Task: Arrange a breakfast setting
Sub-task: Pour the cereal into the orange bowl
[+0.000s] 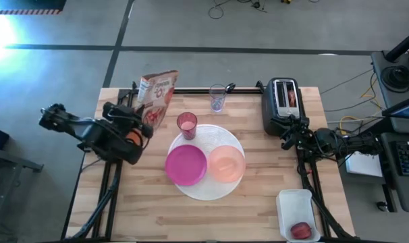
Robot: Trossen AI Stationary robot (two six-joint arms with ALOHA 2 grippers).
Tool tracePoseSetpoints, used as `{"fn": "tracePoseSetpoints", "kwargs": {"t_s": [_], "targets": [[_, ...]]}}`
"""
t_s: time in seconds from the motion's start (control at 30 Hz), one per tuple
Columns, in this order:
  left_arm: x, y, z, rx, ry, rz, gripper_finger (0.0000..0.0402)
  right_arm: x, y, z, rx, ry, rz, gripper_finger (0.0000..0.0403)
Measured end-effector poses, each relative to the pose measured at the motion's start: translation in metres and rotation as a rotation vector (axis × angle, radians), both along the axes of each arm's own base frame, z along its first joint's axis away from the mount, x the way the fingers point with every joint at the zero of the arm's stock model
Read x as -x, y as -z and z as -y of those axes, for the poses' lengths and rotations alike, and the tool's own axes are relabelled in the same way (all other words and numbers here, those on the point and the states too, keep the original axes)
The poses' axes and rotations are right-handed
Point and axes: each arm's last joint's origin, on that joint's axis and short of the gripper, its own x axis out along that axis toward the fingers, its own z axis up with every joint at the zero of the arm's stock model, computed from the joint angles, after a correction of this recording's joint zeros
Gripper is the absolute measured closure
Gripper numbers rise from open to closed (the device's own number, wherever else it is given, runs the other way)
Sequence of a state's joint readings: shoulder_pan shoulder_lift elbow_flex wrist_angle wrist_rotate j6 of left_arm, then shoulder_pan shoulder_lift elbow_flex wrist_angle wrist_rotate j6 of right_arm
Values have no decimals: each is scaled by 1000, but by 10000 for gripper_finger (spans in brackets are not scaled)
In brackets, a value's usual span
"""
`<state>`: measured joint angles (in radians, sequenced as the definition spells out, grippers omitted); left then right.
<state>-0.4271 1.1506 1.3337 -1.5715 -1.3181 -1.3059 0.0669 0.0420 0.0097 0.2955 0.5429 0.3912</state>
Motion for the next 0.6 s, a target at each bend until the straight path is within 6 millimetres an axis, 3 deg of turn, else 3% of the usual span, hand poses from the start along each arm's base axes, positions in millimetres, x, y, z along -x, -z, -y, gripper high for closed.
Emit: {"fn": "tracePoseSetpoints", "kwargs": {"t_s": [0.33, 0.6], "targets": [[2, -57, 24, 53, 225, -37, 401, 0, 0, 0, 0, 0, 0, 312], [-5, -82, 51, 144, 413, -88, 401, 0, 0, 0, 0, 0, 1, 312]]}}
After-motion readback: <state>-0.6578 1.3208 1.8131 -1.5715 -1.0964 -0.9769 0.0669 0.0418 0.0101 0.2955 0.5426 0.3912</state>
